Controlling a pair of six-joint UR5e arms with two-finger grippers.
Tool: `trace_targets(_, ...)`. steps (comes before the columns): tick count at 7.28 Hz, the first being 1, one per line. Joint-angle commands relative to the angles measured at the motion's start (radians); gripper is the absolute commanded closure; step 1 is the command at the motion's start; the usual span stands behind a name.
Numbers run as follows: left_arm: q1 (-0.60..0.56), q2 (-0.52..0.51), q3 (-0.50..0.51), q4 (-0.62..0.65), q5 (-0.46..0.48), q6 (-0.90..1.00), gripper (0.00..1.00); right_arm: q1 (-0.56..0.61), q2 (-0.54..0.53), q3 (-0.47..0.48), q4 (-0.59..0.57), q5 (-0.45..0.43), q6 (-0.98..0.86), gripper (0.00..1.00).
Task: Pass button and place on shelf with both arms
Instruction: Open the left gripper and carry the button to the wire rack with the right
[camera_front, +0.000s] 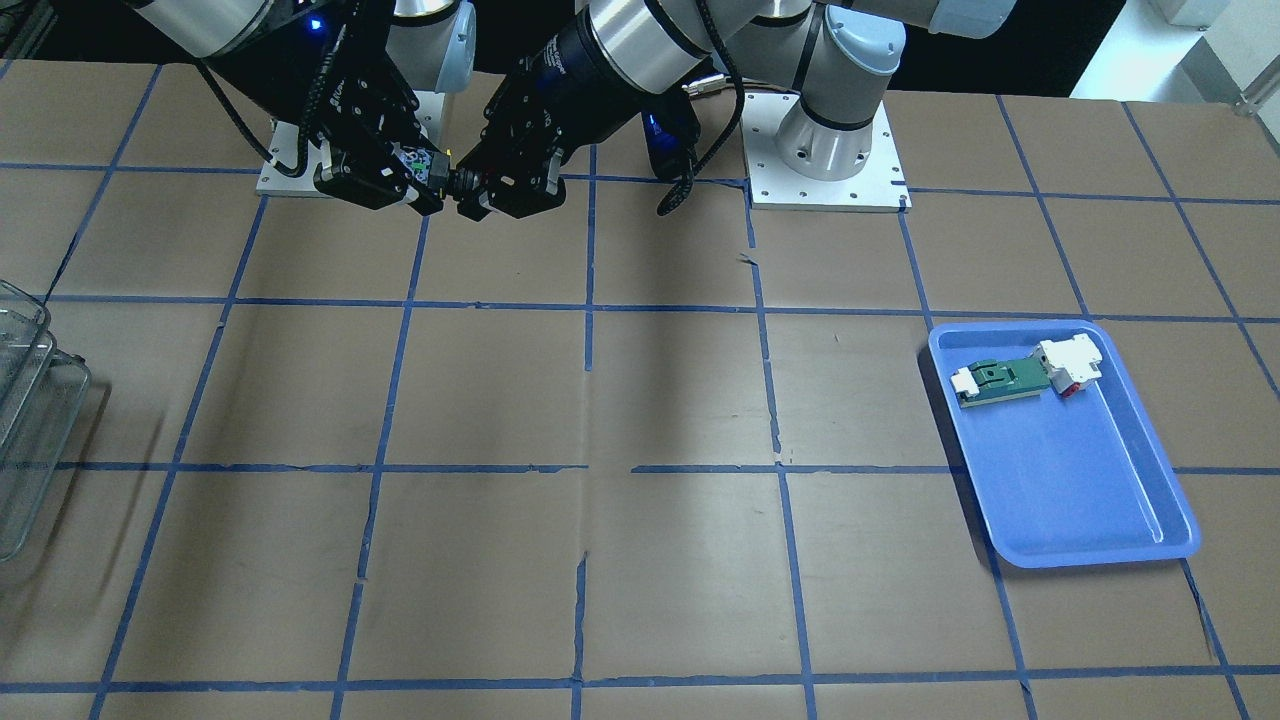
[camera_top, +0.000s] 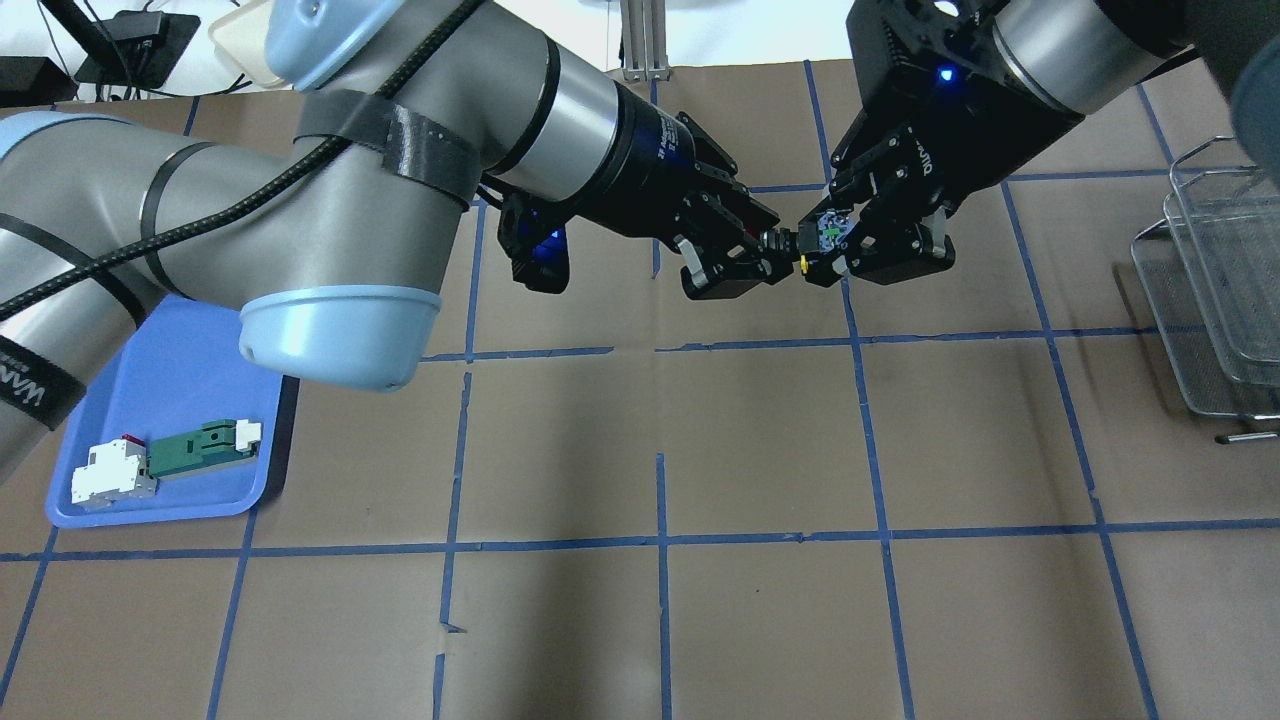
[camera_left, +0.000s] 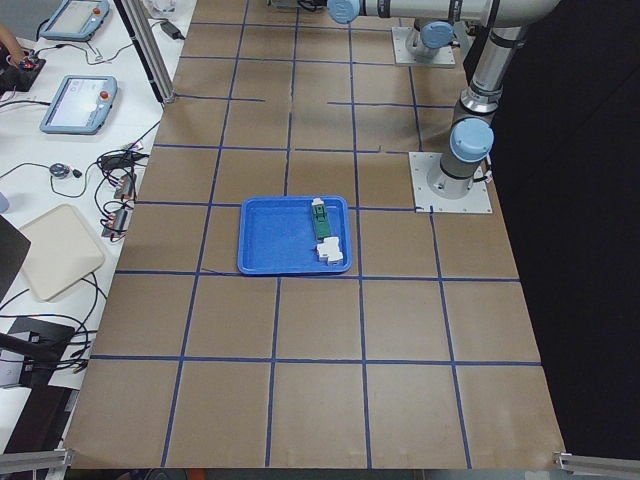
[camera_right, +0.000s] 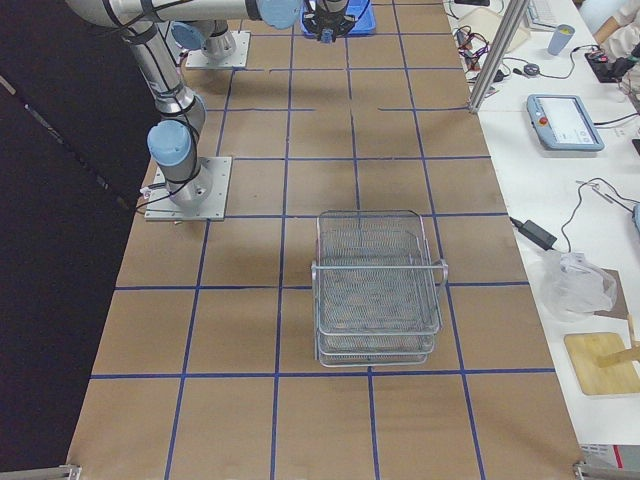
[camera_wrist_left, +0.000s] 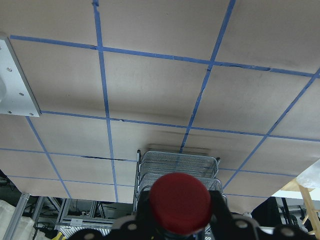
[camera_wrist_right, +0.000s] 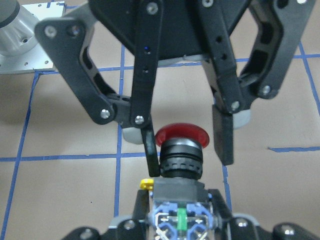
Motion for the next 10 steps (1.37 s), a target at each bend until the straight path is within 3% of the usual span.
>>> trace_targets(1, 0.002, 0.004, 0.007, 0.007, 0.004, -0.002, 0.12, 0.0, -0.002, -0.005, 0.001, 0.003, 0.001, 1.0)
trace_targets(2, 0.002, 0.004, 0.006, 0.007, 0.004, -0.002, 0.06, 0.0, 0.0, -0.007, -0.001, 0.006, 0.001, 1.0)
trace_targets(3, 0.002, 0.005, 0.007, 0.007, 0.004, -0.002, 0.06, -0.005, 0.004, -0.008, -0.001, -0.011, 0.001, 1.0)
trace_targets(5, 0.028, 0.008, 0.009, 0.001, 0.005, 0.037, 0.08, -0.055, 0.009, -0.002, -0.001, -0.13, -0.003, 1.0)
trace_targets(7, 0.112, 0.01, -0.003, -0.016, 0.072, 0.251, 0.09, -0.214, 0.052, 0.003, -0.005, -0.157, -0.065, 1.0)
trace_targets(10, 0.315, -0.001, -0.002, -0.161, 0.172, 0.675, 0.07, -0.472, 0.168, -0.01, -0.102, -0.31, -0.339, 1.0)
